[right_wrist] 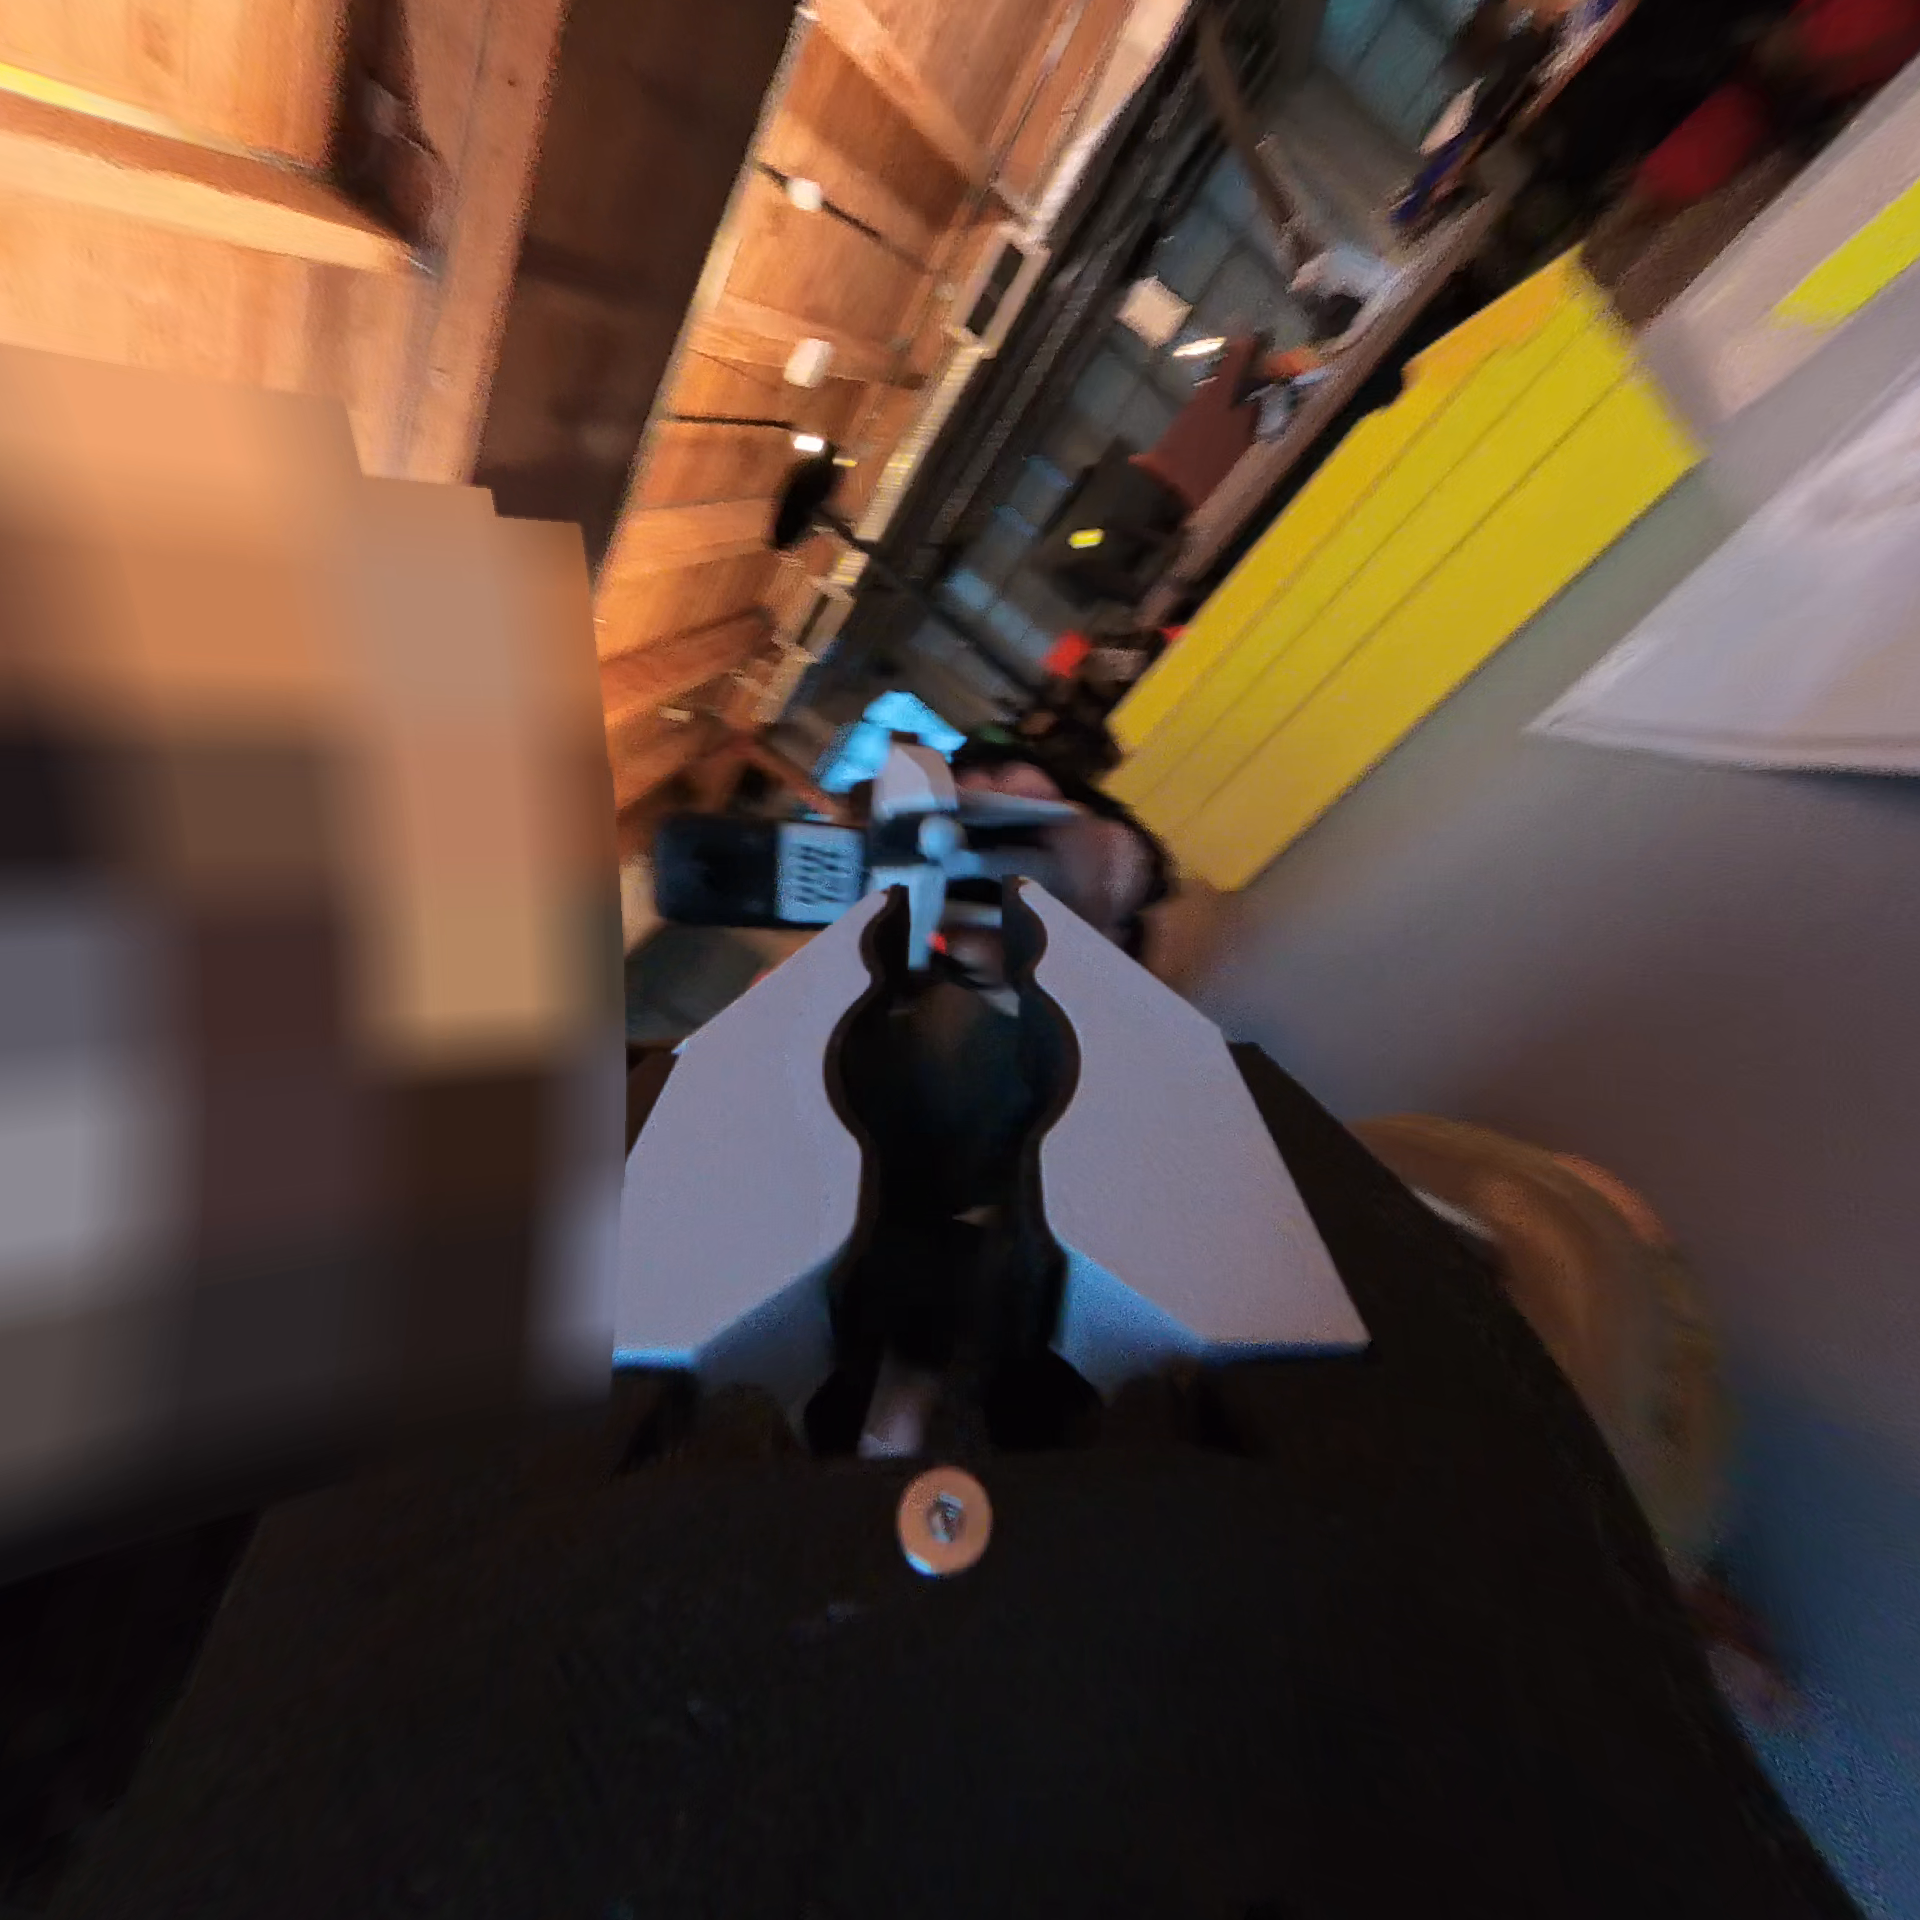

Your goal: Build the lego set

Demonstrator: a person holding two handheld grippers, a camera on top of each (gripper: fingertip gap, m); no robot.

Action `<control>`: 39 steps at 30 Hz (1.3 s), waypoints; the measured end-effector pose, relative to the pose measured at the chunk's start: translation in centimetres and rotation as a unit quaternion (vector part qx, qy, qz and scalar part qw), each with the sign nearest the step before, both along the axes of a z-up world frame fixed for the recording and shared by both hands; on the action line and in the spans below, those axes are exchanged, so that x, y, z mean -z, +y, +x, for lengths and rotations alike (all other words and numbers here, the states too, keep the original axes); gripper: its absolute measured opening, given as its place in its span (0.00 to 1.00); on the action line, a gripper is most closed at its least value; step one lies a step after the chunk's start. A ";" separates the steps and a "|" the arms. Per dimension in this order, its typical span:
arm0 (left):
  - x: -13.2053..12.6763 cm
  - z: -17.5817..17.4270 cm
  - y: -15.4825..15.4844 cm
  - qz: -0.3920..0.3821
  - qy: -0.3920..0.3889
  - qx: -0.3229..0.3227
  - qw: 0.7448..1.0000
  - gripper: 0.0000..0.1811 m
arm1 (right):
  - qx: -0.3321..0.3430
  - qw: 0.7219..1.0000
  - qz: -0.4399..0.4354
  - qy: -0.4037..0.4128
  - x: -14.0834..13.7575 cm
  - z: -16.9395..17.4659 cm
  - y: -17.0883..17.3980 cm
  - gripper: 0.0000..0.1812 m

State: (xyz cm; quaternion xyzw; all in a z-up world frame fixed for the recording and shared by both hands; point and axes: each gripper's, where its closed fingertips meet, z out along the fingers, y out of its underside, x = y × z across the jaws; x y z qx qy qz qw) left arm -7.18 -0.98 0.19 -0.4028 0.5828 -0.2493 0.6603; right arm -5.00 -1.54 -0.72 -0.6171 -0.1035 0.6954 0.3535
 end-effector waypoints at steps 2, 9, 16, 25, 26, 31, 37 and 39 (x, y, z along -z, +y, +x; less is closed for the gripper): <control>-0.3 -2.5 3.6 -0.026 0.055 -0.095 0.994 0.05 | 0.070 0.989 0.050 -0.117 1.5 1.8 1.3 0.08; -1.3 -23.3 15.1 -0.181 0.107 -0.512 0.833 0.04 | 0.147 0.938 0.095 -0.298 4.8 5.2 3.2 0.09; 6.0 -32.9 17.1 -0.377 0.104 -0.572 0.721 0.04 | 0.136 0.934 0.087 -0.319 5.8 5.0 3.4 0.09; 5.6 -32.9 19.5 -0.365 0.037 -0.562 0.741 0.19 | 0.146 0.926 0.084 -0.339 6.2 6.0 3.6 0.09; 5.2 -34.1 19.8 -0.347 0.026 -0.585 0.733 0.22 | 0.148 0.924 0.086 -0.341 6.1 6.2 3.6 0.09; 3.9 -43.3 19.1 -0.274 -0.028 -0.720 0.637 0.27 | 0.162 0.911 0.098 -0.366 5.7 7.5 3.2 0.09; 7.2 -44.4 18.8 -0.383 -0.067 -0.664 0.639 0.26 | 0.156 0.916 0.094 -0.357 5.9 7.5 3.1 0.09; 6.9 -45.3 18.4 -0.368 -0.060 -0.675 0.637 0.22 | 0.145 0.921 0.093 -0.350 6.1 7.1 3.0 0.09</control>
